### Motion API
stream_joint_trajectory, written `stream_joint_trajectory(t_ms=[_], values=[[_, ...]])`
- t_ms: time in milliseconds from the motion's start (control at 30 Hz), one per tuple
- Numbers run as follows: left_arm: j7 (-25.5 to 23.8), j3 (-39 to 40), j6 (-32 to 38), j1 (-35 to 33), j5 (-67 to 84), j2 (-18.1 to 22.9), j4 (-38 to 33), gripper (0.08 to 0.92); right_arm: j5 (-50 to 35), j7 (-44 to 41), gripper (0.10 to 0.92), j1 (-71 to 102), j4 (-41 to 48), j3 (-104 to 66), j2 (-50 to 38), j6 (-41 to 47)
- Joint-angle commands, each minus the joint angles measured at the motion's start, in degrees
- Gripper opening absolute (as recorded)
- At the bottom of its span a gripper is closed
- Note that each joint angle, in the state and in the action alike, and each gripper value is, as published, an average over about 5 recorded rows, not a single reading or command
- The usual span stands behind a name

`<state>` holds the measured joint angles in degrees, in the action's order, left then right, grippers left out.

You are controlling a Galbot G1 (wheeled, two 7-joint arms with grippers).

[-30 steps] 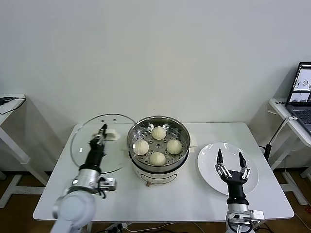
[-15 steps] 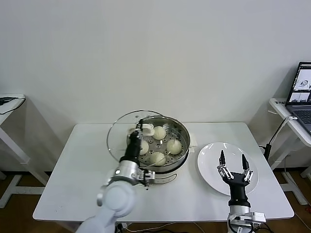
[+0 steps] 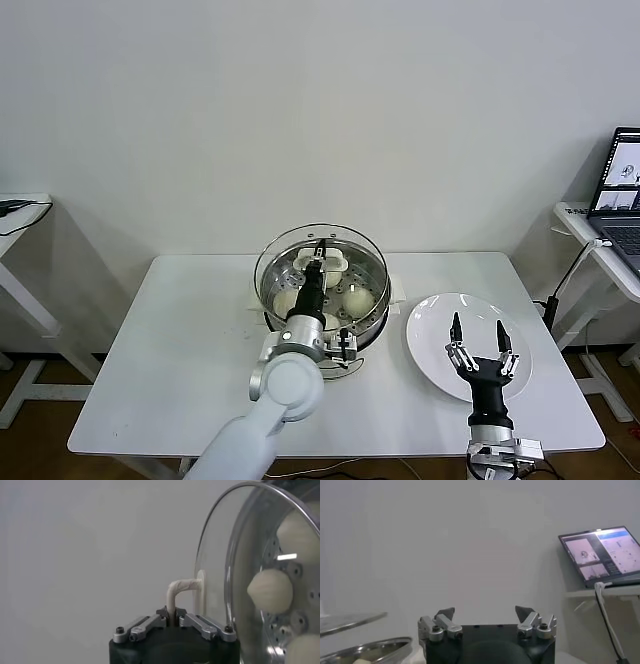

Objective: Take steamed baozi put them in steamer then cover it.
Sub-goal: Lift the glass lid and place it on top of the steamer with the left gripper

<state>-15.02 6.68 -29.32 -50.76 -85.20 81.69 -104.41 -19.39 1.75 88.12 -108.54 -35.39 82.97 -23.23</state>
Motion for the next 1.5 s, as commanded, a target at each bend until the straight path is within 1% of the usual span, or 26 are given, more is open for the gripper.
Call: stream_joint_trajectory(t_ms=[33,433,1500], values=[[1.1,1.7,-0.8,1.5,-1.2,3.3,4.7,0.187,0.4,0.0,0.823,-0.1,0.4,0.2,0.1,0.0],[2.9,0.7,-0.6,0.6,-1.6,3.7,6.6,0.187,0.6,-0.1,0.823,-0.1,0.6,0.3,-0.1,-0.1],[3.5,-0.4,-0.1,-0.7,-1.7,3.5,7.7,0.187,1.2,-0.2,0.823,-0.9,1.4,0.9,-0.3,-0.2]])
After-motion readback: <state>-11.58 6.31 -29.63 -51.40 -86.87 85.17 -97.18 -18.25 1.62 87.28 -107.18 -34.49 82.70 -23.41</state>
